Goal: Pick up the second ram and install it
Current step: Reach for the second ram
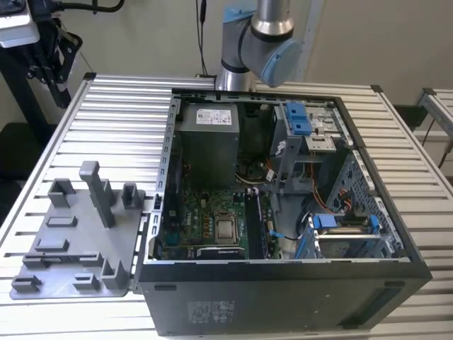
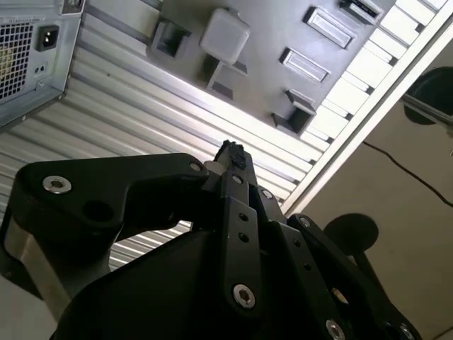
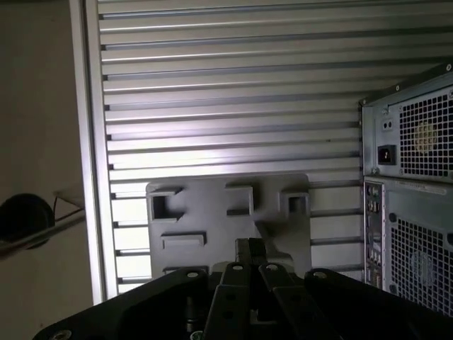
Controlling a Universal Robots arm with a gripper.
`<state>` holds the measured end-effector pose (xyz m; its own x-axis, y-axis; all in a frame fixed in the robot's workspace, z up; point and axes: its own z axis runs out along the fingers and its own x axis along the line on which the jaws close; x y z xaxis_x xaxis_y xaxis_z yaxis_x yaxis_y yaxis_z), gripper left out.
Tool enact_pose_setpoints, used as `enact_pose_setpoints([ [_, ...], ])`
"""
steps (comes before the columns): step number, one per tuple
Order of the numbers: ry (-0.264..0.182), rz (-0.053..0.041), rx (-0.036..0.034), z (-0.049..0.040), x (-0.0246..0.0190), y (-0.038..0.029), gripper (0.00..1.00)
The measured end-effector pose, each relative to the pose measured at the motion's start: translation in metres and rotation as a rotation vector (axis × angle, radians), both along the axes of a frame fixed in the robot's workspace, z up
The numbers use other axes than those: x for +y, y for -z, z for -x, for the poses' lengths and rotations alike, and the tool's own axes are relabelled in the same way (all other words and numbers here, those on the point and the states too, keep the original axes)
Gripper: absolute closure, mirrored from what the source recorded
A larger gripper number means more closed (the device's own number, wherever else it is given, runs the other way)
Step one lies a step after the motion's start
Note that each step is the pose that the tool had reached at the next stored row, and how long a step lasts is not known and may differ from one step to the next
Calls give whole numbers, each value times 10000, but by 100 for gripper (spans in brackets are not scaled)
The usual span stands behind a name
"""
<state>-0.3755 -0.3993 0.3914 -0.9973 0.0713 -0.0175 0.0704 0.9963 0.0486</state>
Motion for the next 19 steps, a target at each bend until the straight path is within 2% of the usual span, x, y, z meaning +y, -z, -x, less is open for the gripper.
enact_pose_setpoints([
  [10, -1, 0, 0, 195, 0, 2, 89],
  [19, 0, 0, 0, 210, -4, 2, 89],
])
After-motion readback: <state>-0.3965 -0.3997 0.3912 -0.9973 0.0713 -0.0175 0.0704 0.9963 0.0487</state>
